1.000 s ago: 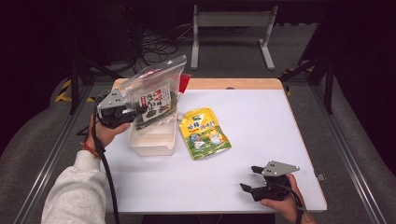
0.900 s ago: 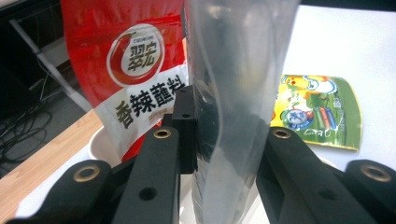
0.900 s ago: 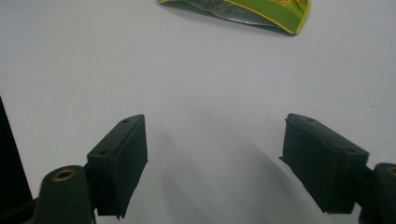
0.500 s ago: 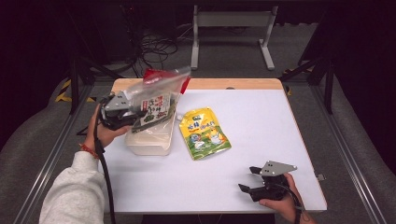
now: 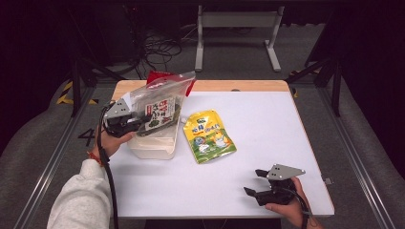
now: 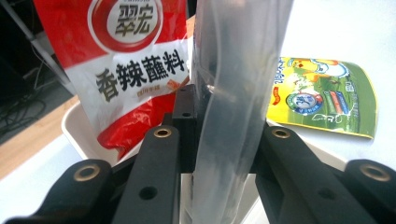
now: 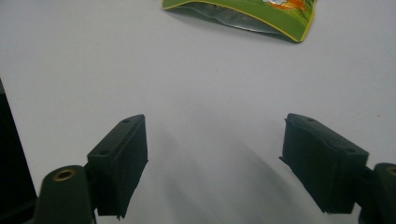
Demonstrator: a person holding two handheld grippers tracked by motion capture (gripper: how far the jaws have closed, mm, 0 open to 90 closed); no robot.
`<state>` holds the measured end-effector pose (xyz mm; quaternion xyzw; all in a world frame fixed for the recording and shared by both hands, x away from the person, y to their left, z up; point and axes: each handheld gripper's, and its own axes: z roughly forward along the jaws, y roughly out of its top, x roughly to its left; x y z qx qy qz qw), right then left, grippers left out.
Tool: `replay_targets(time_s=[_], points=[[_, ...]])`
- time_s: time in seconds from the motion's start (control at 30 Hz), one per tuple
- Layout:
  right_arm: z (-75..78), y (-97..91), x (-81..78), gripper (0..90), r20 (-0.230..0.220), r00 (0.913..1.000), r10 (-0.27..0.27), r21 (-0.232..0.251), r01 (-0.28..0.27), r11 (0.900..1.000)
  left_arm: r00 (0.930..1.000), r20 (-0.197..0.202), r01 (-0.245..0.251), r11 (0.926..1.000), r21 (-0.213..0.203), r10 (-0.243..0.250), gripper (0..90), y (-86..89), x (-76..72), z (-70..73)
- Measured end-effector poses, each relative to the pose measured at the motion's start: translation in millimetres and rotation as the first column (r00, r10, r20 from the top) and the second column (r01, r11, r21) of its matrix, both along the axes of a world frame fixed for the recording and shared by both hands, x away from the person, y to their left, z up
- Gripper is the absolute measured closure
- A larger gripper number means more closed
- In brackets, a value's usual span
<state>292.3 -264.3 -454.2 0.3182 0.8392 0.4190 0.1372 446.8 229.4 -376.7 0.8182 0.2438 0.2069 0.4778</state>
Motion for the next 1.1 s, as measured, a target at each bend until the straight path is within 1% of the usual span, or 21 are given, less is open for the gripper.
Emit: replay_targets(time_s=[0.03, 0.07, 0.1, 0.17, 0.3, 0.43, 0.47, 0.53, 0.67, 0.73, 0.8, 0.87, 0.97, 1.03, 1.1], points=[[0.4, 0.3, 0.0, 22.2, 0.003, 1.0000, 0.000, -0.001, 0.000, 1.0000, 1.0000, -0.004, -0.002, 0.9996, -0.028, 0.002, 76.0, 4.5, 0.3, -4.1], [0.4, 0.4, 0.0, 22.2, 0.002, 1.0000, 0.000, -0.001, 0.000, 1.0000, 1.0000, -0.008, -0.002, 0.9992, -0.040, 0.002, 76.0, 6.4, 0.3, -6.5], [0.3, 0.5, 0.1, 22.2, 0.003, 1.0000, 0.001, -0.002, -0.001, 1.0000, 1.0000, -0.008, -0.002, 0.9992, -0.040, 0.002, 76.0, 6.4, 0.3, -6.5], [0.1, 0.6, 0.3, 22.2, 0.002, 1.0000, 0.002, -0.002, -0.002, 1.0000, 1.0000, -0.008, -0.002, 0.9979, -0.065, 0.001, 76.0, 9.2, -0.1, -11.2], [0.5, 1.2, 0.4, 22.2, 0.003, 1.0000, 0.004, -0.002, -0.004, 1.0000, 1.0000, -0.010, -0.003, 0.9964, -0.085, 0.002, 76.0, 11.2, -0.7, -14.9], [1.7, 1.3, 0.1, 22.2, 0.009, 1.0000, 0.003, -0.003, -0.003, 1.0000, 0.9998, -0.019, -0.010, 0.9927, -0.120, 0.007, 75.1, 12.7, -1.9, -20.9], [1.8, 1.2, 0.3, 22.2, 0.009, 1.0000, 0.003, -0.003, -0.003, 1.0000, 0.9996, -0.025, -0.017, 0.9907, -0.135, 0.014, 74.6, 12.7, -2.4, -22.8], [1.7, 1.1, 0.4, 22.3, 0.009, 1.0000, 0.002, -0.003, -0.002, 1.0000, 0.9996, -0.022, -0.020, 0.9897, -0.142, 0.017, 74.3, 13.9, -2.3, -24.6], [1.9, 1.6, 0.2, 22.3, 0.011, 0.9999, 0.003, -0.008, -0.003, 1.0000, 0.9996, -0.021, -0.021, 0.9908, -0.134, 0.018, 74.2, 13.0, -3.3, -24.9], [2.0, 1.5, 0.4, 22.3, 0.012, 0.9999, 0.002, -0.009, -0.002, 1.0000, 0.9995, -0.027, -0.021, 0.9890, -0.147, 0.017, 74.3, 13.4, -3.4, -26.2], [2.0, 1.2, 0.6, 22.3, 0.013, 0.9999, 0.002, -0.008, -0.001, 1.0000, 0.9995, -0.027, -0.021, 0.9885, -0.150, 0.017, 74.1, 13.5, -3.7, -26.7], [2.2, 1.5, 0.4, 22.3, 0.012, 0.9999, 0.001, -0.008, -0.001, 1.0000, 0.9996, -0.021, -0.021, 0.9899, -0.140, 0.018, 73.8, 12.5, -5.2, -26.4], [2.4, 2.1, 0.3, 22.3, 0.016, 0.9999, 0.003, -0.011, -0.003, 0.9999, 0.9991, -0.019, -0.041, 0.9875, -0.152, 0.039, 72.8, 11.3, -6.8, -27.0], [2.5, 2.0, 0.7, 22.3, 0.017, 0.9998, 0.002, -0.012, -0.002, 0.9999, 0.9976, -0.013, -0.069, 0.9878, -0.140, 0.068, 72.2, 9.8, -7.7, -25.4], [2.9, 1.7, 1.0, 22.3, 0.020, 0.9998, 0.000, -0.012, 0.000, 0.9999, 0.9976, -0.014, -0.070, 0.9889, -0.132, 0.068, 71.6, 8.6, -9.2, -24.6]])
